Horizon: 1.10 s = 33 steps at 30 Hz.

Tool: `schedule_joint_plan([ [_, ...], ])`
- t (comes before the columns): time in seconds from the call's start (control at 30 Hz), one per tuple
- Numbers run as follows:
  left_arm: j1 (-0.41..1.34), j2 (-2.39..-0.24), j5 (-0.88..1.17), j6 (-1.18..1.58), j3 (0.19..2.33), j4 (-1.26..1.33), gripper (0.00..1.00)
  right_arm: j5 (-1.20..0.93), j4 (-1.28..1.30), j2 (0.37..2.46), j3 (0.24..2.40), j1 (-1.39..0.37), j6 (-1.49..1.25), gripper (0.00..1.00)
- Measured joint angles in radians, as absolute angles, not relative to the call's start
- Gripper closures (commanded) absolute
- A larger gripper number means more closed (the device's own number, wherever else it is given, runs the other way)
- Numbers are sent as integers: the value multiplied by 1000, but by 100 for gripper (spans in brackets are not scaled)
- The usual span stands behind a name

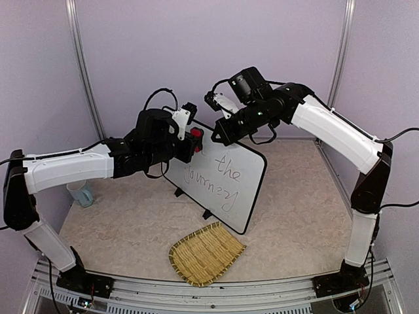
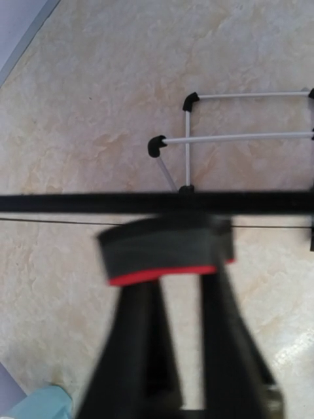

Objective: Erase the whiteboard
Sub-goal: Erase the center of the whiteboard.

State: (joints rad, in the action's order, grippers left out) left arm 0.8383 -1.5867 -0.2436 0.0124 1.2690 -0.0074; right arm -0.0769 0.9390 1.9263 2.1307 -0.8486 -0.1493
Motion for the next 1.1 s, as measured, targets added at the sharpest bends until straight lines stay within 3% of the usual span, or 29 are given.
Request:
schedule_joint_plan([
  [0.37,847,-1593,-280,19,1269,-8,84,-76,937,1926,2131,-848,-150,100],
  [0.73,636,-1590,-214,46,1269,-17,84,-83,936,1926,2131,-852,-144,100],
  [1.1,739,-1591,-209,32,1269,-15,83,-69,937,1926,2131,-852,-155,100],
])
